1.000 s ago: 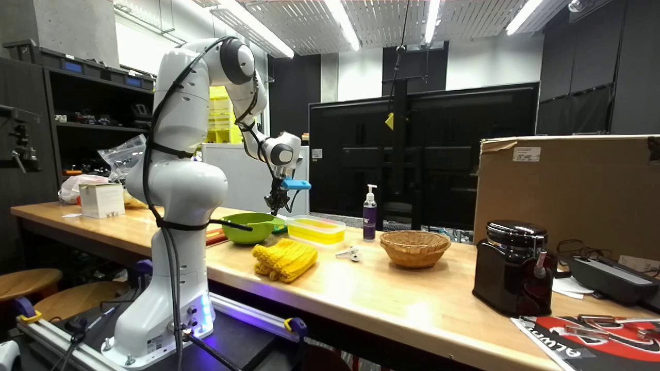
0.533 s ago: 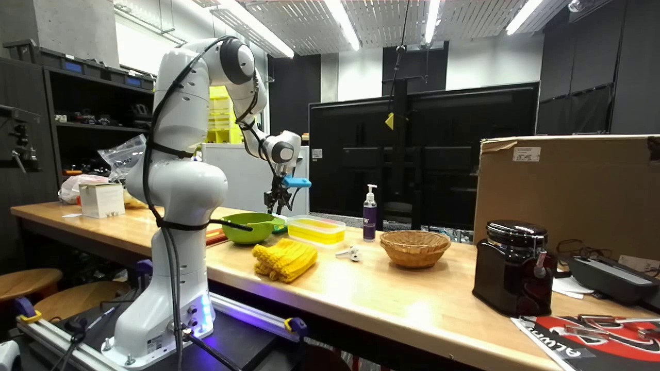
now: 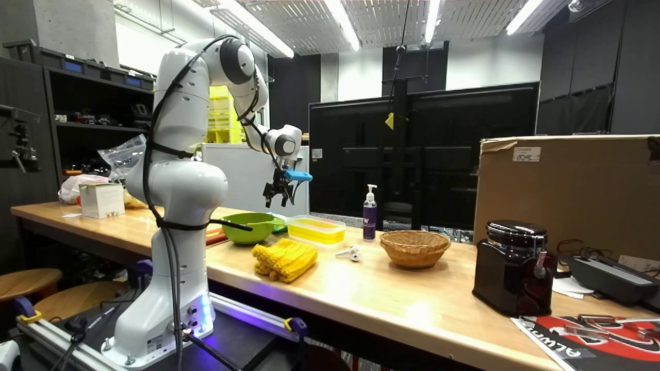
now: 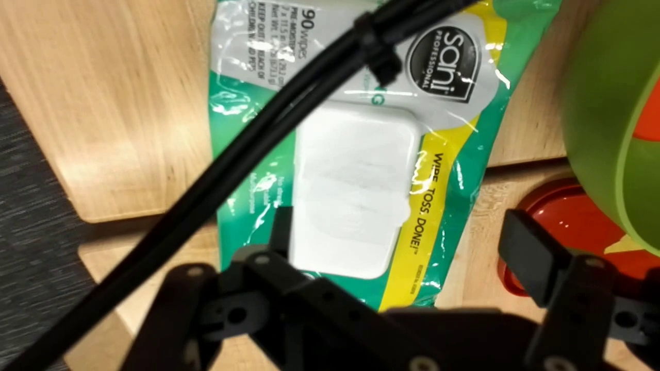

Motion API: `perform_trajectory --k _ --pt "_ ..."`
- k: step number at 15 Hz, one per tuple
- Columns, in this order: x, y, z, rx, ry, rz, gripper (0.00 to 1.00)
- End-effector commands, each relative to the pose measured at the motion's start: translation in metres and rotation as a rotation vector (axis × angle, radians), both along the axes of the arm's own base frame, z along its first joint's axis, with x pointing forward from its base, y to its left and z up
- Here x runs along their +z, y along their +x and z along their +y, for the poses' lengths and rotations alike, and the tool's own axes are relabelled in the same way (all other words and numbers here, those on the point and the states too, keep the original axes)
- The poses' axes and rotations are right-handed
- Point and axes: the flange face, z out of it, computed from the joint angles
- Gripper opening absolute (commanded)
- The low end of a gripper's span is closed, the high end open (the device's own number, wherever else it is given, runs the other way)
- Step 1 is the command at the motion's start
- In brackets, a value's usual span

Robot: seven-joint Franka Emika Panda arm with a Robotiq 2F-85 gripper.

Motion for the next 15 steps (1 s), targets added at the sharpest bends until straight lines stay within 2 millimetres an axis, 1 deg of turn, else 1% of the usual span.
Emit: perform_trajectory --k 1,8,15 --pt "0.007 0.003 0.003 -0.023 0.003 -0.016 1.0" --pt "-0.007 0.003 0.005 -0.103 0.067 -0.04 1.0" --pt "-0.021 -0.007 0.006 -0.167 0.114 -0.023 1.0"
